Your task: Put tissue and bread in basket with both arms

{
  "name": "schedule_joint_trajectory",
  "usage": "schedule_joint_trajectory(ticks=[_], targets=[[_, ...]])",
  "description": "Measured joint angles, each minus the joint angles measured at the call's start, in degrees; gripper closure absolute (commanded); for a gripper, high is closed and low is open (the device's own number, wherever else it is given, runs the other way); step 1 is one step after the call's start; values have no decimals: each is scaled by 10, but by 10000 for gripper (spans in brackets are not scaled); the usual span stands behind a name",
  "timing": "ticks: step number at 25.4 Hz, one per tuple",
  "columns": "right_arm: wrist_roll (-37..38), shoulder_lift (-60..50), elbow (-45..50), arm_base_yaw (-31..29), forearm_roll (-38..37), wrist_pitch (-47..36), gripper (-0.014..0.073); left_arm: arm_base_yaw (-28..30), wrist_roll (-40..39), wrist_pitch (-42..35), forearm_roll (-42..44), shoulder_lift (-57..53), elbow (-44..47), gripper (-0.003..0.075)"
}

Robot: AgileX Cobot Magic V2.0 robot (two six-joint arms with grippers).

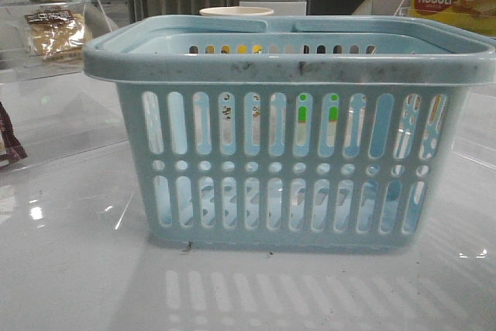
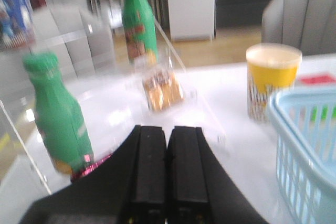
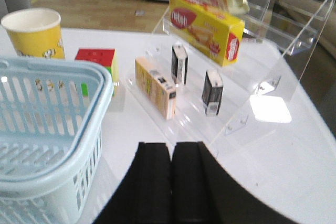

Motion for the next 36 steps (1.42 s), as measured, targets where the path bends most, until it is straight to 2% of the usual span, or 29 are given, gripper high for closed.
schedule_joint_trajectory(ticks=[6, 11, 14, 17, 19, 27, 36], targets=[[0, 54, 0, 0, 0, 47, 530, 0, 0, 68, 0, 54, 0, 629], [0, 86, 0, 0, 0, 69, 517, 0, 0, 78, 0, 72, 1, 622], [0, 103, 0, 0, -1, 76, 361, 0, 0, 82, 0, 78, 1, 503], [0, 116, 0, 0, -2, 81, 163, 0, 0, 83, 0, 80, 1, 319], [0, 118, 0, 0, -7, 82, 103, 0, 0, 83, 0, 80, 1, 290], [26, 163, -15, -6, -78, 74, 104, 0, 0, 83, 0, 80, 1, 321], [40, 376, -167, -61, -81, 75, 104, 0, 0, 83, 0, 80, 1, 321]])
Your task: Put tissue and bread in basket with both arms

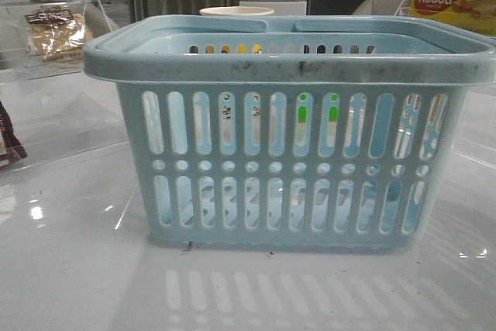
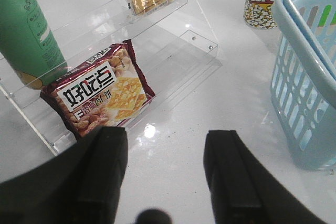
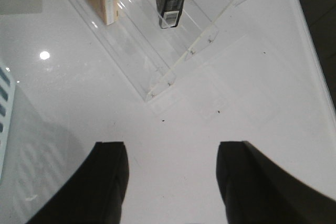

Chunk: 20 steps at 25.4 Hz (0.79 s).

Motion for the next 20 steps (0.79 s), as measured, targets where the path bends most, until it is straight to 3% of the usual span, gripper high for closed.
schedule_joint_trajectory(ticks=[9, 20], targets=[[-7, 247, -199, -27, 20, 53, 104, 0, 0, 0, 0, 0, 0, 321], [-17, 411, -317, -27, 23, 20, 104, 0, 0, 0, 0, 0, 0, 321]])
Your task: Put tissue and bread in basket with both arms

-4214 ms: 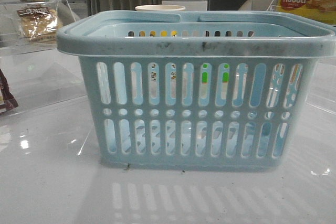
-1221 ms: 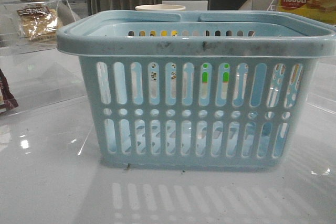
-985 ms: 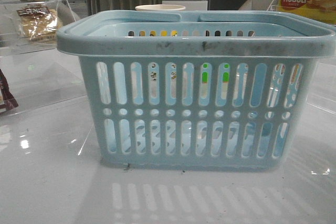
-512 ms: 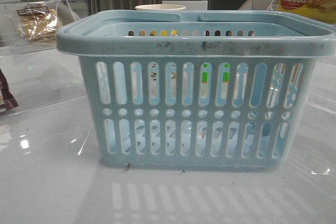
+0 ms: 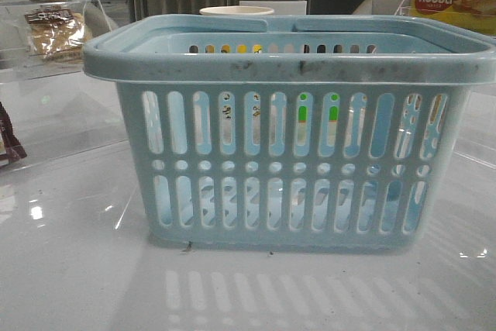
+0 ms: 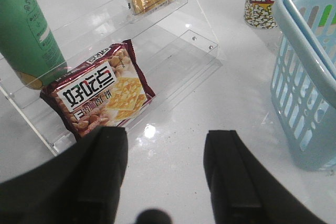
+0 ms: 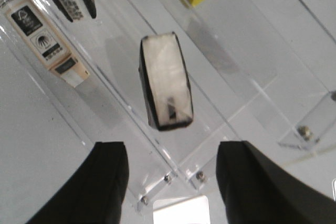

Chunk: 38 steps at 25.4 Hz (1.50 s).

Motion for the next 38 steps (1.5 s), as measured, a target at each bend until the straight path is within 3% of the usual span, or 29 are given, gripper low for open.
schedule_joint_trajectory(ticks=[9, 16, 26, 32, 38], targets=[[-1, 50, -5, 0, -16, -66, 106, 0, 0, 0, 0, 0, 0, 321], [-1, 62, -5, 0, -21, -70, 356, 0, 0, 0, 0, 0, 0, 321], [-1, 6, -6, 6, -22, -42, 369, 0, 0, 0, 0, 0, 0, 321], [-1, -103, -6, 59, -4, -21, 369, 0, 0, 0, 0, 0, 0, 321], [-3, -185, -6, 158, 2, 24, 369, 0, 0, 0, 0, 0, 0, 321]])
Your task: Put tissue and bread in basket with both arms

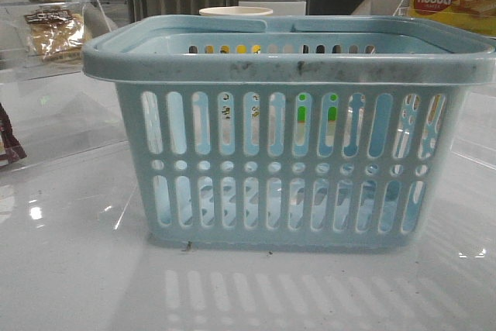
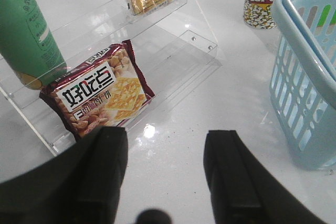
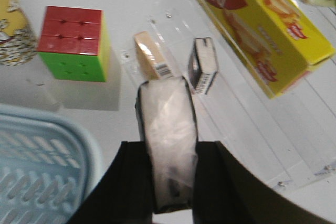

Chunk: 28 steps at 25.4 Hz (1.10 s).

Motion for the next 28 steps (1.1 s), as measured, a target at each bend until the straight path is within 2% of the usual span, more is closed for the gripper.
schedule_joint_trajectory(ticks=[6, 12, 17, 21, 24, 28], targets=[[-1, -22, 6, 133, 0, 20, 369, 0, 0, 0, 0, 0, 0, 321], [-2, -22, 88, 231, 5, -26, 369, 0, 0, 0, 0, 0, 0, 321], [-2, -20, 175, 241, 8, -84, 343, 0, 0, 0, 0, 0, 0, 321], [-2, 3, 194, 241, 15, -105, 200, 0, 0, 0, 0, 0, 0, 321], [-2, 28, 194, 241, 17, -114, 59, 0, 0, 0, 0, 0, 0, 321], [-2, 46, 195, 241, 19, -118, 39, 0, 0, 0, 0, 0, 0, 321]])
